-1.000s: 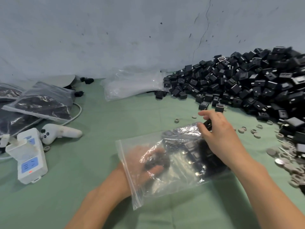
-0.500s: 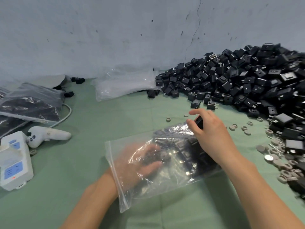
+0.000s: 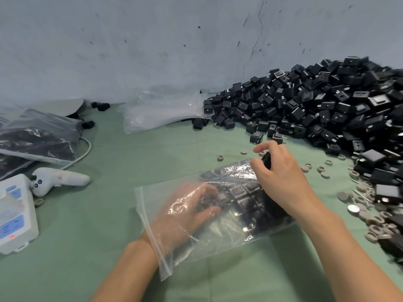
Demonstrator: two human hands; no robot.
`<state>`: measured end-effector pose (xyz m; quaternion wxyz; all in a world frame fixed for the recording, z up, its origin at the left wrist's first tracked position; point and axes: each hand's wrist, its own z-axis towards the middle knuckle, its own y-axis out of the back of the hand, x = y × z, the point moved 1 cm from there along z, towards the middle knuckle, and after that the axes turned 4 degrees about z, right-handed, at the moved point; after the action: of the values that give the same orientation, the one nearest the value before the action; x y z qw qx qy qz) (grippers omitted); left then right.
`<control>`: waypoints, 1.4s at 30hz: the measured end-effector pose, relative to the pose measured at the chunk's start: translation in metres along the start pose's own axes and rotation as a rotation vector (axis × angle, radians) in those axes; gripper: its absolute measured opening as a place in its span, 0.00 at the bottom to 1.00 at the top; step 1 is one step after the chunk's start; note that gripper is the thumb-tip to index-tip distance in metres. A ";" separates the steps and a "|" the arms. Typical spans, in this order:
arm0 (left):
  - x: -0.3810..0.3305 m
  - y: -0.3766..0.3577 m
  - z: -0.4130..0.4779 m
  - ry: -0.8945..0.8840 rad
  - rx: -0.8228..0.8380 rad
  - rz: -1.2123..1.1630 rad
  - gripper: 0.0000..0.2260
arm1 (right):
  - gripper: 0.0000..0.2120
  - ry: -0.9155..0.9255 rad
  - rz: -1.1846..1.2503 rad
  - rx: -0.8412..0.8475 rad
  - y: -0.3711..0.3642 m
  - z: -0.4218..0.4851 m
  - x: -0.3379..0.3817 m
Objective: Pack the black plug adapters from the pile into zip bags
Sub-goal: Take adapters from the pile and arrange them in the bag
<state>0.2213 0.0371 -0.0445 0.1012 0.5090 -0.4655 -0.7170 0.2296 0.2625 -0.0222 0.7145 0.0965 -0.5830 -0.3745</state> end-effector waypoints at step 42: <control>0.051 0.068 -0.125 0.260 -0.499 0.103 0.12 | 0.30 0.256 -0.036 0.048 -0.008 -0.062 0.027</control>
<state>0.2783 -0.1022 -0.0307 0.3185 0.5316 -0.2829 -0.7321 0.2838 0.2212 -0.0248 0.7737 0.1711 -0.4941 -0.3577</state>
